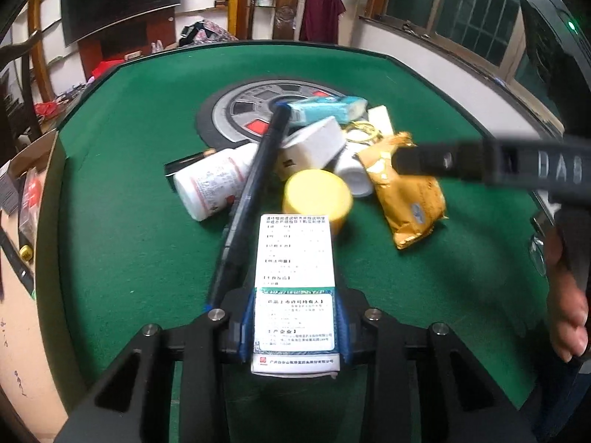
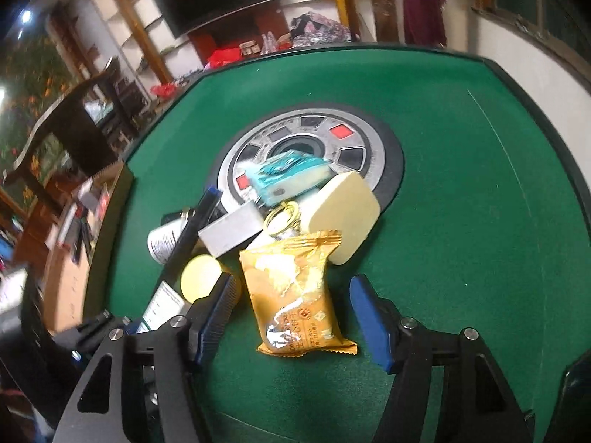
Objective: Organize objects
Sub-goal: 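Grasp the white medicine box with the left gripper while the right grasps the yellow cracker packet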
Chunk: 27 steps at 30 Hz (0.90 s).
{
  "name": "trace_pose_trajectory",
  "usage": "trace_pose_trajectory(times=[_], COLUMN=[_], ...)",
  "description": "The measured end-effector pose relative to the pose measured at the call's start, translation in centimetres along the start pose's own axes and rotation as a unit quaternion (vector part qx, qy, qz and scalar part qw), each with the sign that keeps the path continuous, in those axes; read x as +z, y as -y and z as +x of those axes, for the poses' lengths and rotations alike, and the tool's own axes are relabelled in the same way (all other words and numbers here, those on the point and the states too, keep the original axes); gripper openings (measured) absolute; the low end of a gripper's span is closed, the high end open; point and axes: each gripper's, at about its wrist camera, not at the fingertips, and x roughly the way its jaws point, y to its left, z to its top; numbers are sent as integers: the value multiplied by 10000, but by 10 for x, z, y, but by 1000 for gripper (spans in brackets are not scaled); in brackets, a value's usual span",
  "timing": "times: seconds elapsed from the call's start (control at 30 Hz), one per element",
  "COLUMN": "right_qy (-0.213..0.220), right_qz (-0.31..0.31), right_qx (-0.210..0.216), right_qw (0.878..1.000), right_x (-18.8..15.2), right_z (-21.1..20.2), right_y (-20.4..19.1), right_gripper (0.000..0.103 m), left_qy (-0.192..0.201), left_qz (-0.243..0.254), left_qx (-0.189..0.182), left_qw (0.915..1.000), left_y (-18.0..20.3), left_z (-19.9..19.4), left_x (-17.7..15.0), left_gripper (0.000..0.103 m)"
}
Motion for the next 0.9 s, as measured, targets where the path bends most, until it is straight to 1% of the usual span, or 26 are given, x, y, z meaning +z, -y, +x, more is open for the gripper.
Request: trace_pose_trajectory(times=[0.1, 0.13, 0.17, 0.23, 0.33, 0.43, 0.5, 0.63, 0.77, 0.9], right_qy=[-172, -196, -197, -181, -56, -18, 53, 215, 374, 400], right_qz=[-262, -266, -218, -108, 80, 255, 287, 318, 315, 295], right_qx=[-261, -324, -375, -342, -323, -136, -93, -35, -37, 53], right_qw=[9992, 9989, 9989, 9992, 9994, 9996, 9995, 9993, 9988, 9988], right_x=[-6, -7, -8, -7, -5, -4, -4, -3, 0, 2], right_z=[15, 19, 20, 18, 9, 5, 2, -9, -17, -16], right_y=[-9, -9, -7, -2, 9, 16, 18, 18, 12, 7], right_gripper=[69, 66, 50, 48, 48, 48, 48, 48, 49, 49], left_qy=[91, 115, 124, 157, 194, 237, 342, 599, 761, 849], left_qz=[18, 51, 23, -51, -146, -248, -305, -300, -363, -406], left_qx=[-16, 25, 12, -41, -144, -215, -244, -252, -248, -197], left_qw=[10000, 9999, 9999, 9999, 9996, 9992, 9987, 9974, 9961, 9954], left_y=[-2, -1, -1, -4, -9, -13, -15, -13, -14, -13], left_z=[1, 0, 1, 3, 4, 3, -1, -9, -13, -16], left_x=[-3, -5, -4, 0, 2, 1, 2, 4, 6, 9], left_gripper=[33, 33, 33, 33, 33, 33, 33, 33, 33, 33])
